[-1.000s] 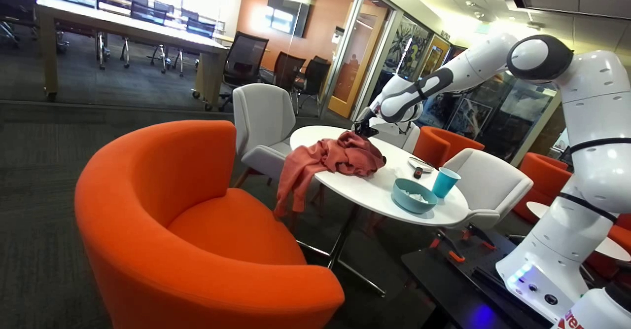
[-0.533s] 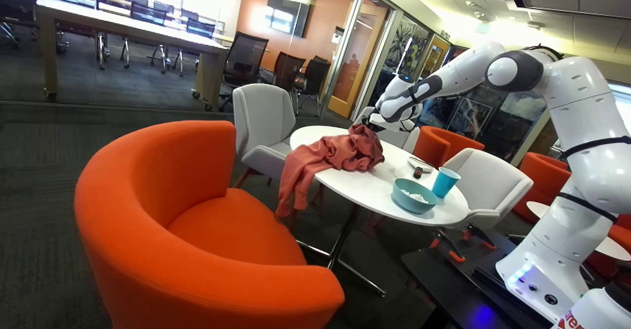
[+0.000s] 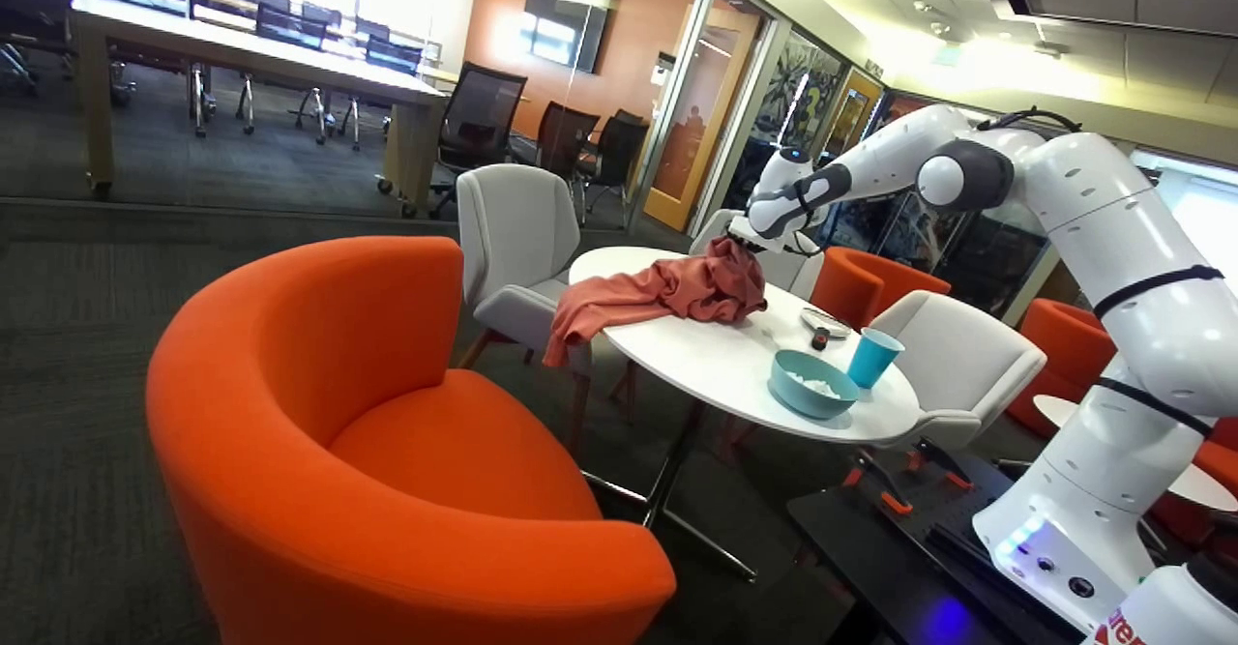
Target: Shift the garment to the left then use the spoon to stir the contents of the bowl
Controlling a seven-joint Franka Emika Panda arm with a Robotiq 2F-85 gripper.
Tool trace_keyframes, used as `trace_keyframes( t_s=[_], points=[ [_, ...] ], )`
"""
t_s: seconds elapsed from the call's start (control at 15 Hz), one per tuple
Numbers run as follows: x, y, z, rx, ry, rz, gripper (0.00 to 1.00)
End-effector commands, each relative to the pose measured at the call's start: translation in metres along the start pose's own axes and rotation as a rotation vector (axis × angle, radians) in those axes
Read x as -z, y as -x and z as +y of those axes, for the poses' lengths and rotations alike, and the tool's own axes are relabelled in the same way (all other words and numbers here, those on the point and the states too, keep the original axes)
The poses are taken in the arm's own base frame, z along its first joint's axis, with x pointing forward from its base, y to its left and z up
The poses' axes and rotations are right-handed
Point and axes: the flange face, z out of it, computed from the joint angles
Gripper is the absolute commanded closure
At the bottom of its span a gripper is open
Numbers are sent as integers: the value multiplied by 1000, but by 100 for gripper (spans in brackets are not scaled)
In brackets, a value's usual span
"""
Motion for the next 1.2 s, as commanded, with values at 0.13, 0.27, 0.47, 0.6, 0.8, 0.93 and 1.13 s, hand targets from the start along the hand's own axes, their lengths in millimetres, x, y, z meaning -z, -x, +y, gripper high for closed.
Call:
trace_keyframes(
  t_s=[0.13,0.27,0.47,0.6,0.8,0.93,1.13],
  points=[
    [-10,-66,41,-158,84,36,97],
    [-9,-74,46,-167,86,25,74],
    [18,-69,24,-110,-12,-49,47],
    [48,-59,6,-55,-86,-119,32],
    [106,-43,-6,42,-132,-235,10],
    [140,-34,-1,99,-111,-324,0],
    [182,-18,27,144,10,-411,0]
  ],
)
